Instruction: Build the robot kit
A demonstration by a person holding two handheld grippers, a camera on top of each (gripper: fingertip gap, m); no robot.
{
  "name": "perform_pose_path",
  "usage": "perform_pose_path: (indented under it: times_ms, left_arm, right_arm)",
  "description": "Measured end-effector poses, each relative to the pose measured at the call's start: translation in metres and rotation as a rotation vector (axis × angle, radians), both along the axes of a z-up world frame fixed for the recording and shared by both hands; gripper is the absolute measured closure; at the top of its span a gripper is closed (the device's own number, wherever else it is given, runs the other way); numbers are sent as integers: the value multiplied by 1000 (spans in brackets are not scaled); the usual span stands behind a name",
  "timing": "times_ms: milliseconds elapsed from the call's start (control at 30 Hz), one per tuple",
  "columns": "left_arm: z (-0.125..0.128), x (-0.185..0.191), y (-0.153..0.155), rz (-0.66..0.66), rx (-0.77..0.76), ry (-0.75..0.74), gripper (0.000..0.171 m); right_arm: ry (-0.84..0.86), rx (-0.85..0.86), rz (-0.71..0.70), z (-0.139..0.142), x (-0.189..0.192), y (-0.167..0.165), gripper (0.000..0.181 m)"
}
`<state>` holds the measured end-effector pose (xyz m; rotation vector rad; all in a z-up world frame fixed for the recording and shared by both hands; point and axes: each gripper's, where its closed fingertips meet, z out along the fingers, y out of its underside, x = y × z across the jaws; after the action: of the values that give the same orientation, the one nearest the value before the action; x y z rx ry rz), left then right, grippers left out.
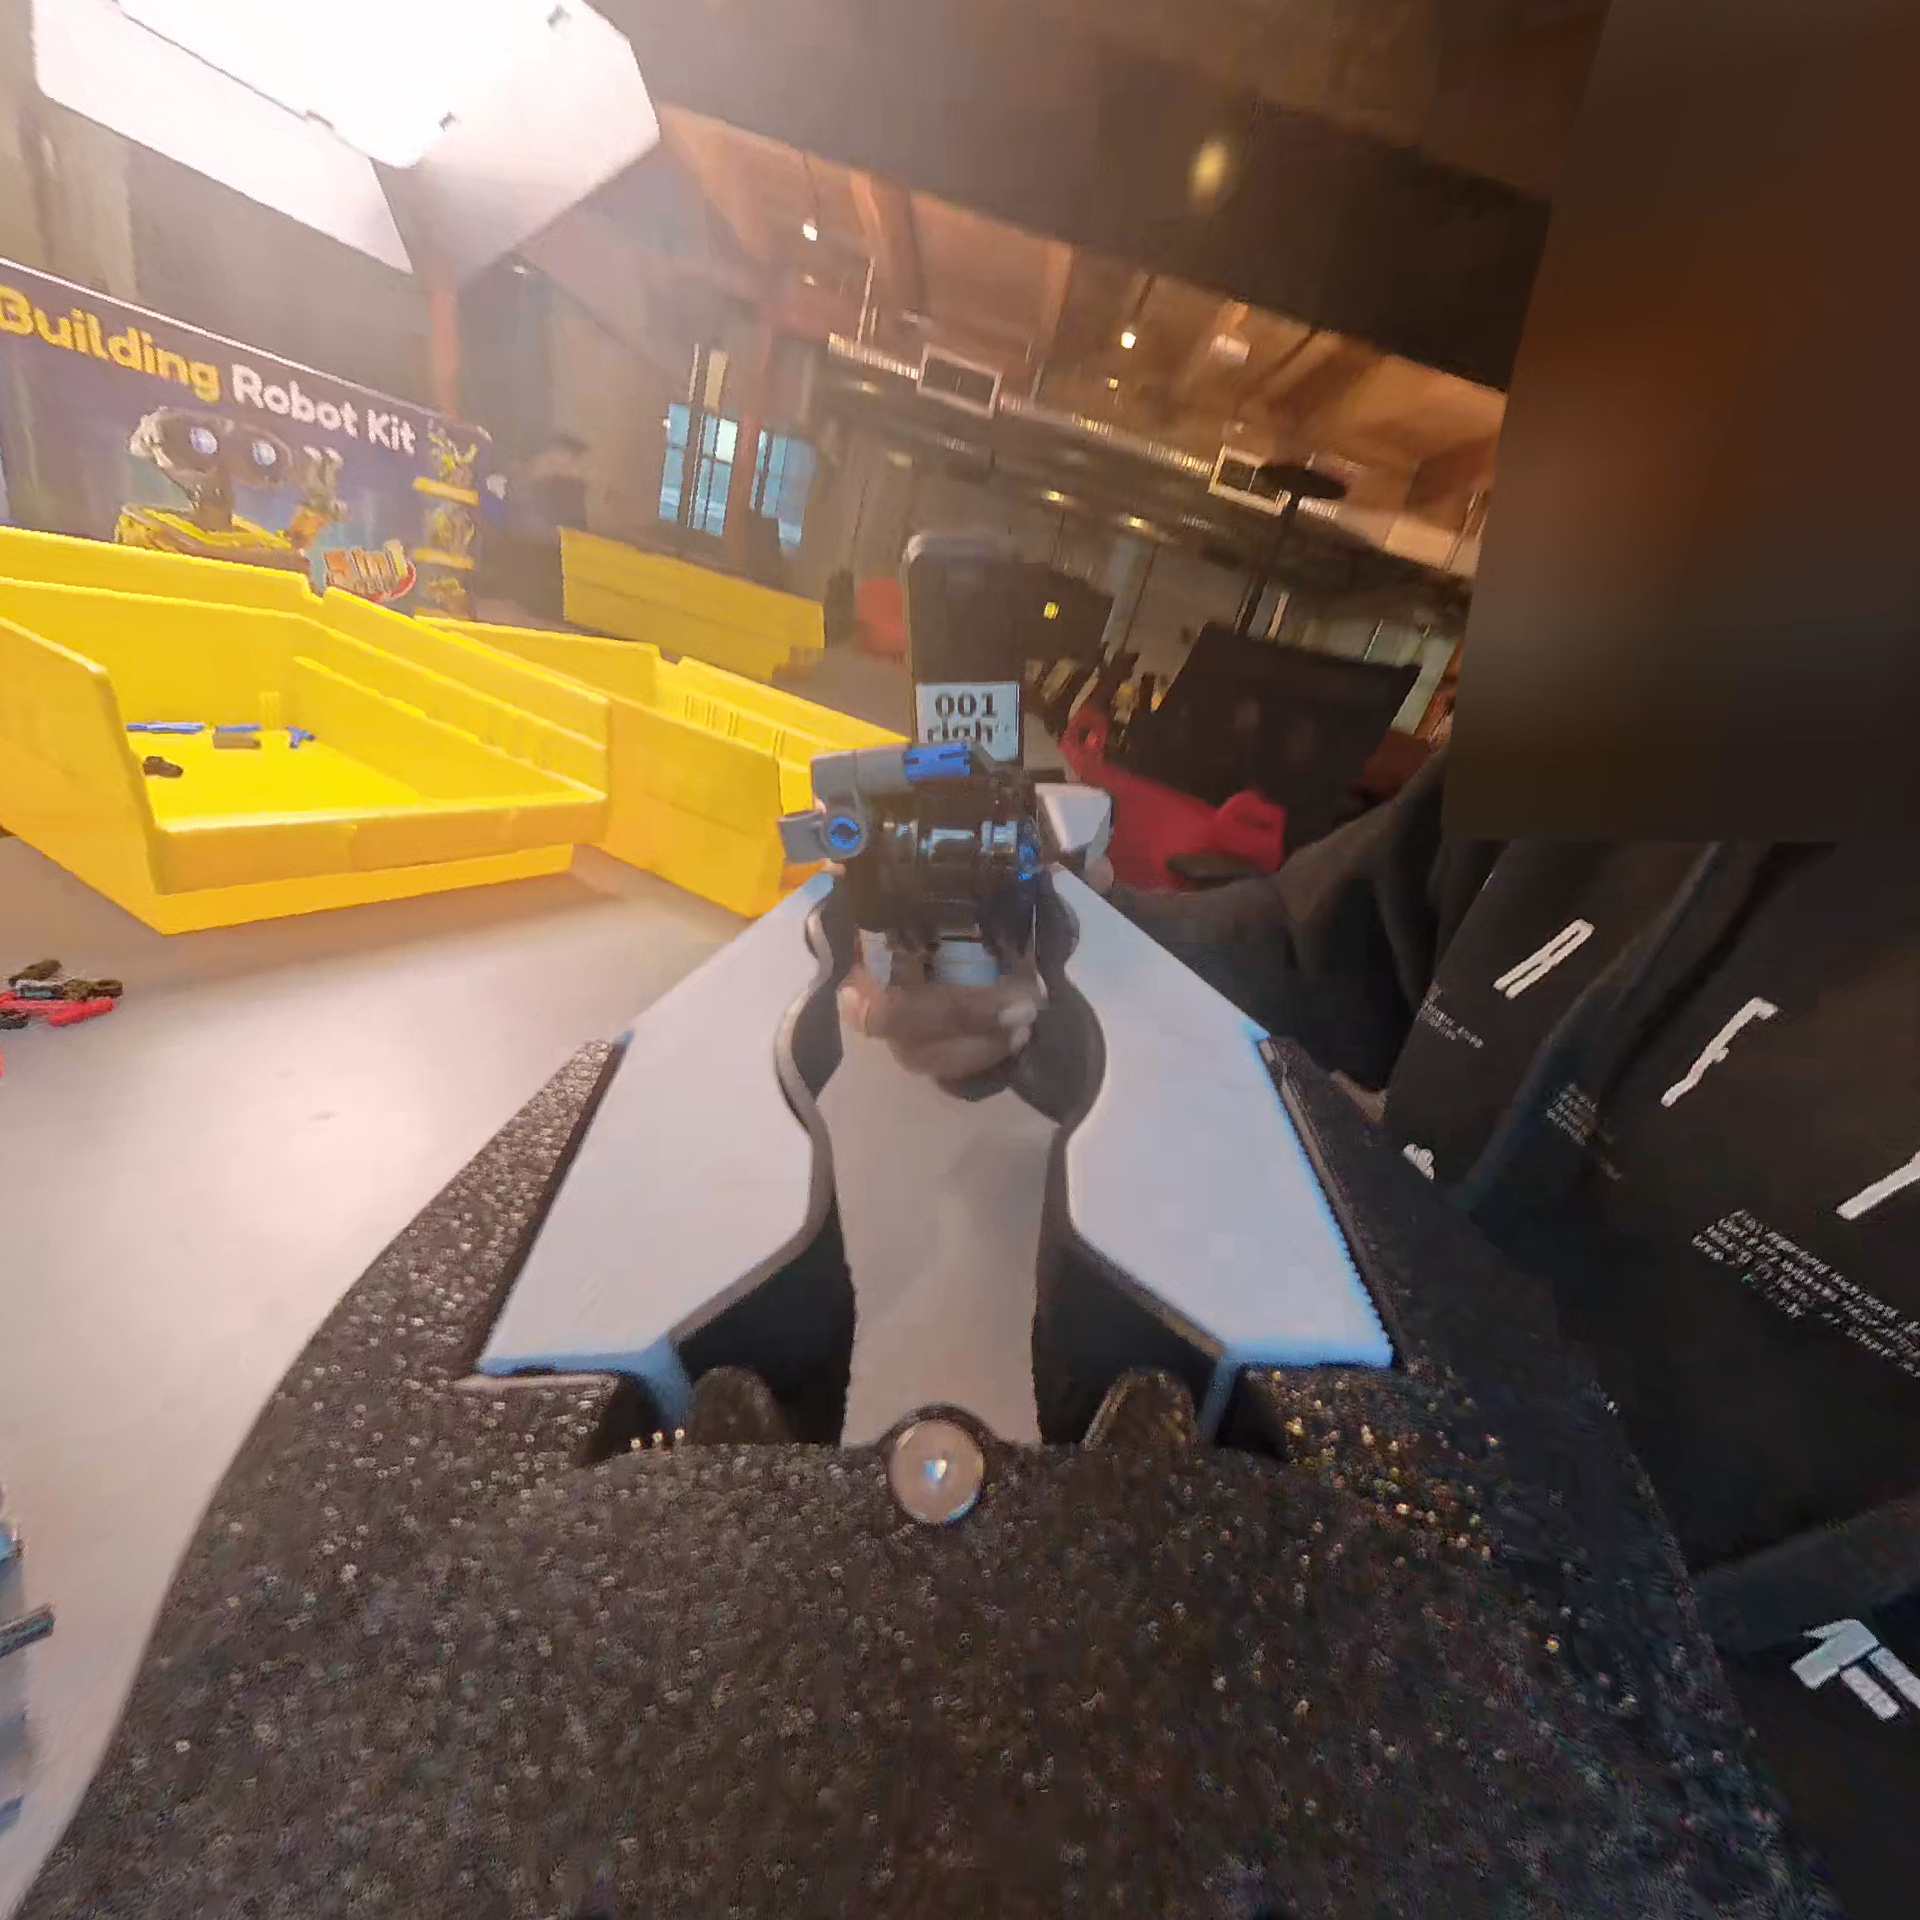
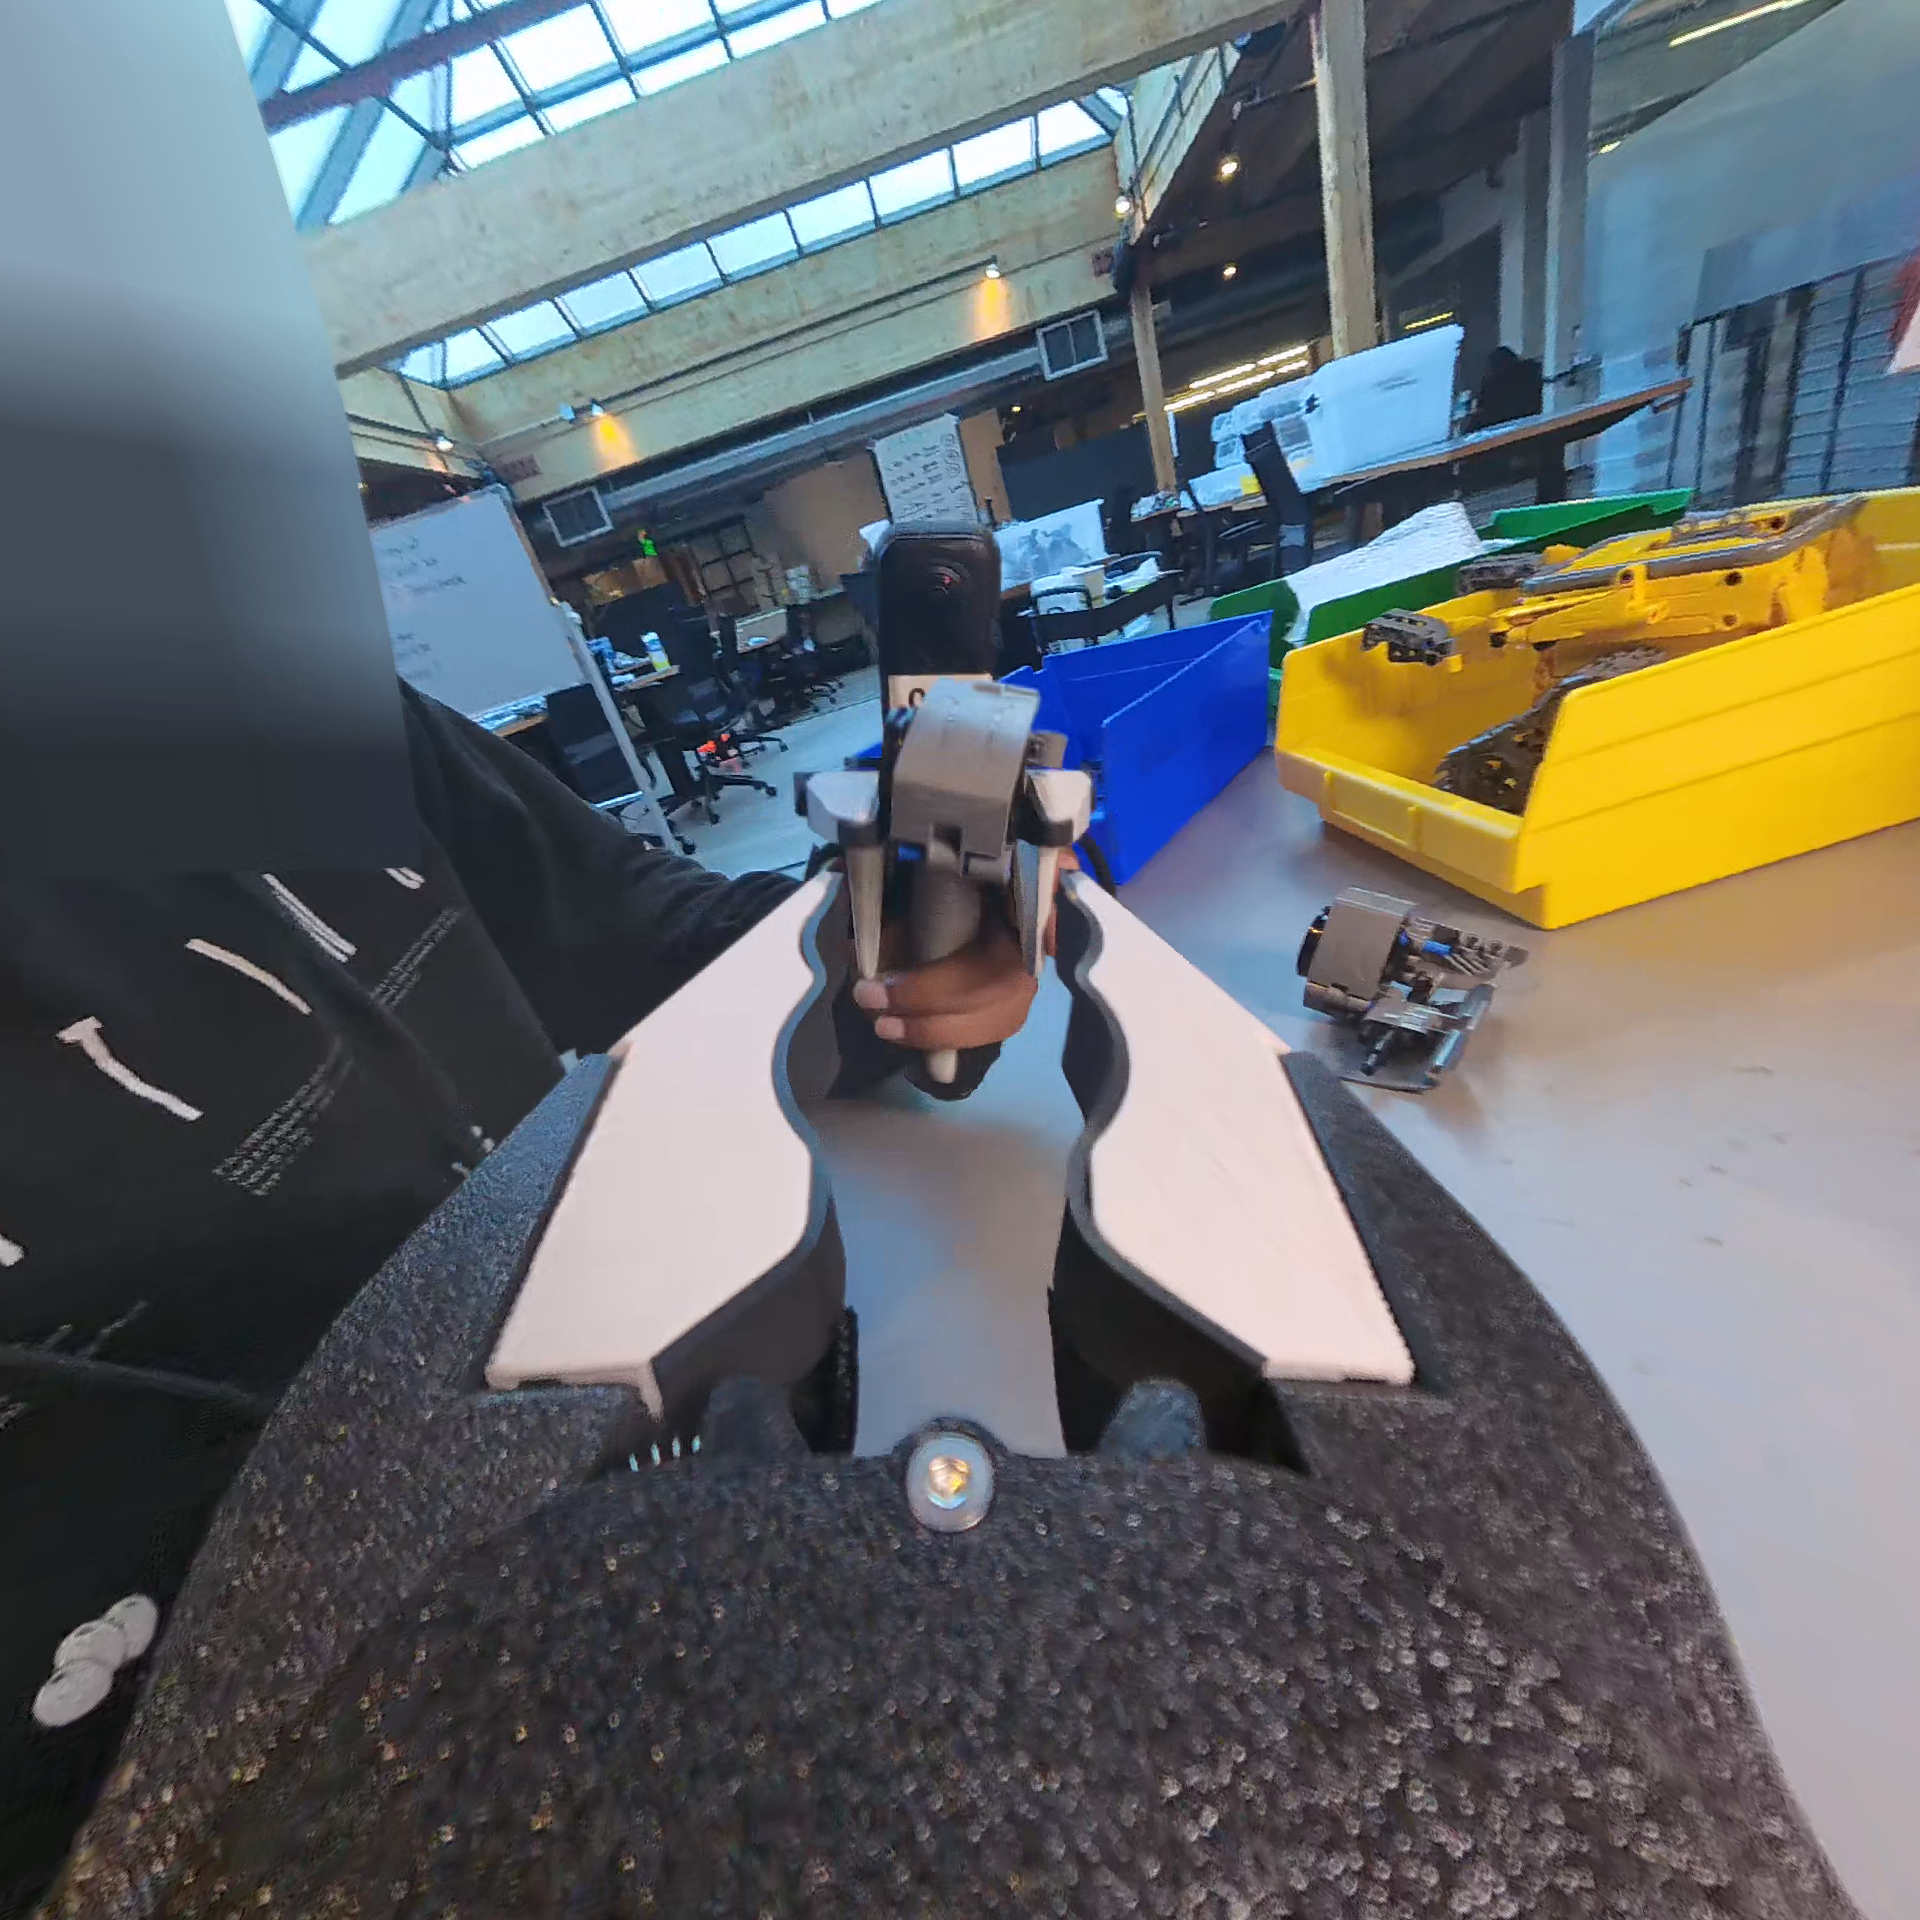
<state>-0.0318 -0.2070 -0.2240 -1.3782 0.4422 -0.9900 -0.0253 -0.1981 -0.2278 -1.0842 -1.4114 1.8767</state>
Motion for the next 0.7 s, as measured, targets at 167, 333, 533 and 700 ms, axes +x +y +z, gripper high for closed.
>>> perform_pose_path:
  times_ms: [167,333,533,700]
  left_arm:
    - [-1,3,1,-16,0,-23,137]
    - [-12,13,3,-7,-10,67,137]
    - [-18,8,6,-54,-114,31,121]
    - [-25,7,13,-84,-250,-56,121]
  right_arm:
    - [17,-81,-30,6,-9,-5,141]
    - [-21,-93,-17,4,-9,-7,157]
    - [-175,-400,114,2,-2,14,157]
    - [-290,-569,203,-16,-2,17,157]
